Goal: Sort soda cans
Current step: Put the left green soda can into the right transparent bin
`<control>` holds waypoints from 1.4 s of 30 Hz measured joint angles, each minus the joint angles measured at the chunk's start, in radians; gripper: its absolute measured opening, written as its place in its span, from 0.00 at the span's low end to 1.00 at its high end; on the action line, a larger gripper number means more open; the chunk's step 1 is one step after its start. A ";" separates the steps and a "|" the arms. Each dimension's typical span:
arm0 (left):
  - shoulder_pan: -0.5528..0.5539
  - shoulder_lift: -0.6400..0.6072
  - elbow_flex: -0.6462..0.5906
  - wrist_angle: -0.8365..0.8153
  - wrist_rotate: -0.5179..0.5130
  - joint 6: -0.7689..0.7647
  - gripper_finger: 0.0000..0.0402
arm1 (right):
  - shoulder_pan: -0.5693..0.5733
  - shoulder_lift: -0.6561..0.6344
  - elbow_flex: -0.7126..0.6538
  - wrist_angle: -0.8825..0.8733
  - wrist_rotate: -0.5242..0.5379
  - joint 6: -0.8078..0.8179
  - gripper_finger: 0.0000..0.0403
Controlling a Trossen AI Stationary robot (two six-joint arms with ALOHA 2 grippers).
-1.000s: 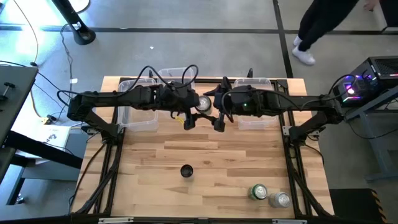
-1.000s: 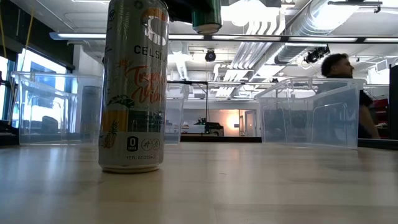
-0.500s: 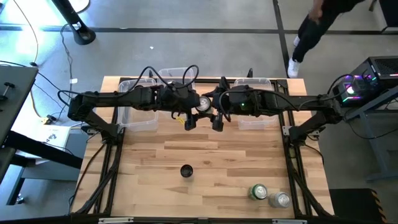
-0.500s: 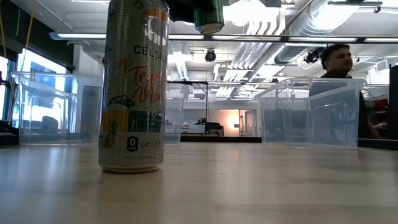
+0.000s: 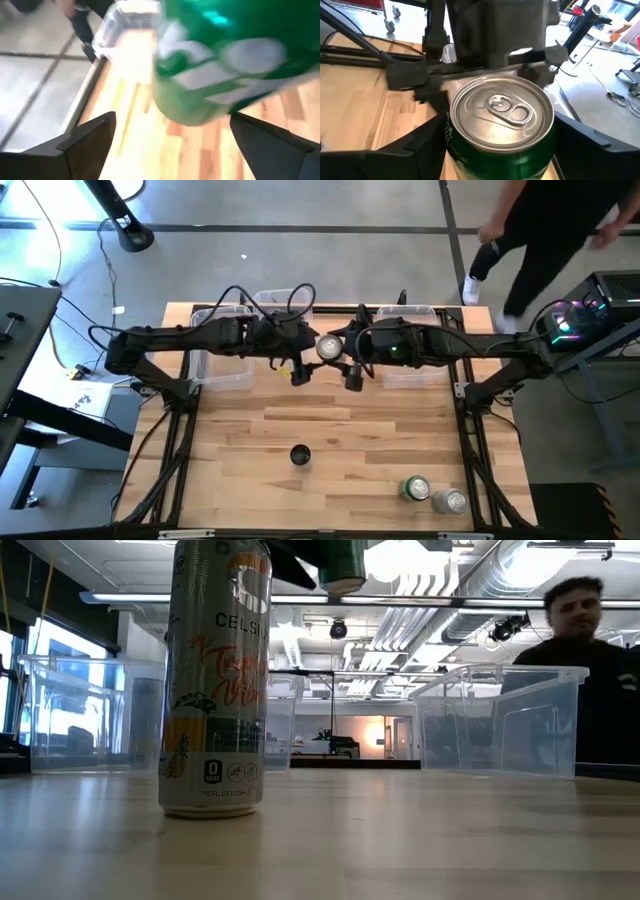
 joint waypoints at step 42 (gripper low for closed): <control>0.039 -0.441 -0.485 0.285 -0.132 -0.425 0.90 | -0.309 -0.385 -0.833 0.238 0.243 0.576 0.70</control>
